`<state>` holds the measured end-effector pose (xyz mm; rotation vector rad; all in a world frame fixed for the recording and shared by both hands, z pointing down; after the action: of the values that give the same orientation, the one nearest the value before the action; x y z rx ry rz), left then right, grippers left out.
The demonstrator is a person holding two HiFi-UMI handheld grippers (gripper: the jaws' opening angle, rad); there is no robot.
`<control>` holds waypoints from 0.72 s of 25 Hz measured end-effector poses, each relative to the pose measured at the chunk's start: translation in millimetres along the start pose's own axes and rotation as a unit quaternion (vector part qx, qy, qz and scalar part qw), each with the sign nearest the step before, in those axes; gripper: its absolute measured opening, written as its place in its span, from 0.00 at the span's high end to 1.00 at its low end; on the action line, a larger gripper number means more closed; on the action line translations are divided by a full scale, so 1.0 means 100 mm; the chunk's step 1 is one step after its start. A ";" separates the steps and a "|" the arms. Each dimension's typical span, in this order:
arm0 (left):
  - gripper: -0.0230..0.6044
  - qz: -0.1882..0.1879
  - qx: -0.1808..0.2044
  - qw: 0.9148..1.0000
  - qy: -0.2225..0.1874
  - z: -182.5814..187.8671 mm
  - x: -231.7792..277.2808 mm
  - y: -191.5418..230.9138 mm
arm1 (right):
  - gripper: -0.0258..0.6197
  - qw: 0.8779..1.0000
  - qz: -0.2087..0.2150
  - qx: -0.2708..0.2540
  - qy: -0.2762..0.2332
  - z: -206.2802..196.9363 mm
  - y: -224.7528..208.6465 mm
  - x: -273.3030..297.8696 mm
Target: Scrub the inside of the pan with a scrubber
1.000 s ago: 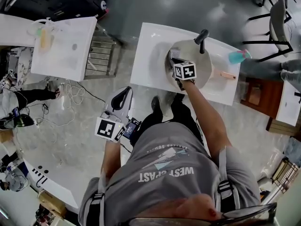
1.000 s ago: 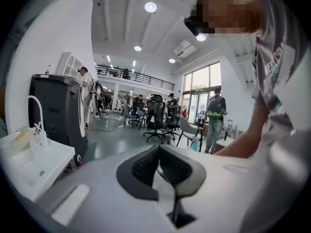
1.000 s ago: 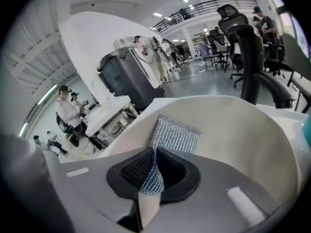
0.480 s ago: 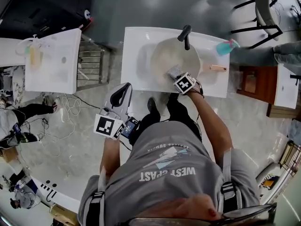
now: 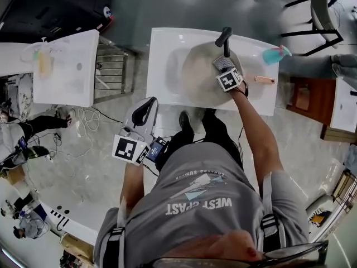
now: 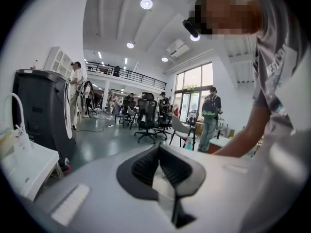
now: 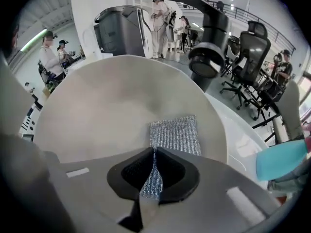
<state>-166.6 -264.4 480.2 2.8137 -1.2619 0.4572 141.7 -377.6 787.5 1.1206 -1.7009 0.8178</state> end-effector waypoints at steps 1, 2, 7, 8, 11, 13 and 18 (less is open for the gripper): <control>0.96 0.004 -0.002 1.000 0.001 -0.01 -0.02 0.01 | 0.92 1.000 0.006 0.005 -0.011 0.08 0.04 0.03; 0.96 0.008 -0.003 1.000 0.003 -0.03 -0.04 0.02 | 0.92 0.999 0.017 0.013 -0.023 0.17 0.10 0.06; 0.96 0.024 -0.009 1.000 0.011 -0.10 -0.16 0.03 | 0.92 0.992 0.098 0.039 -0.063 0.51 0.54 0.09; 0.96 0.027 -0.010 1.000 0.012 -0.11 -0.18 0.03 | 0.92 0.991 0.115 0.032 -0.066 0.56 0.66 0.08; 0.96 0.033 -0.012 0.999 0.010 -0.13 -0.22 0.04 | 0.92 0.985 0.156 0.006 -0.068 0.62 1.03 0.01; 0.96 0.035 -0.012 0.999 0.008 -0.14 -0.25 0.05 | 0.92 0.982 0.177 -0.013 -0.061 0.56 1.25 -0.06; 0.96 0.027 -0.011 1.000 0.000 -0.11 -0.25 0.05 | 0.93 0.977 0.203 -0.058 -0.021 0.20 1.51 -0.26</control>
<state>-188.8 -248.1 483.7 2.7677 -1.3374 0.4435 -1.2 -331.3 749.6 0.7241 -2.0194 0.9335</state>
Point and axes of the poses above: the fingertips, and each gripper's own axes: x forward along the fingers, y to its left, z out of its top, the point moved 6 cm from there along -x, backward along the fingers, and after that the axes turned 13 degrees about x, right-handed, at the moved point
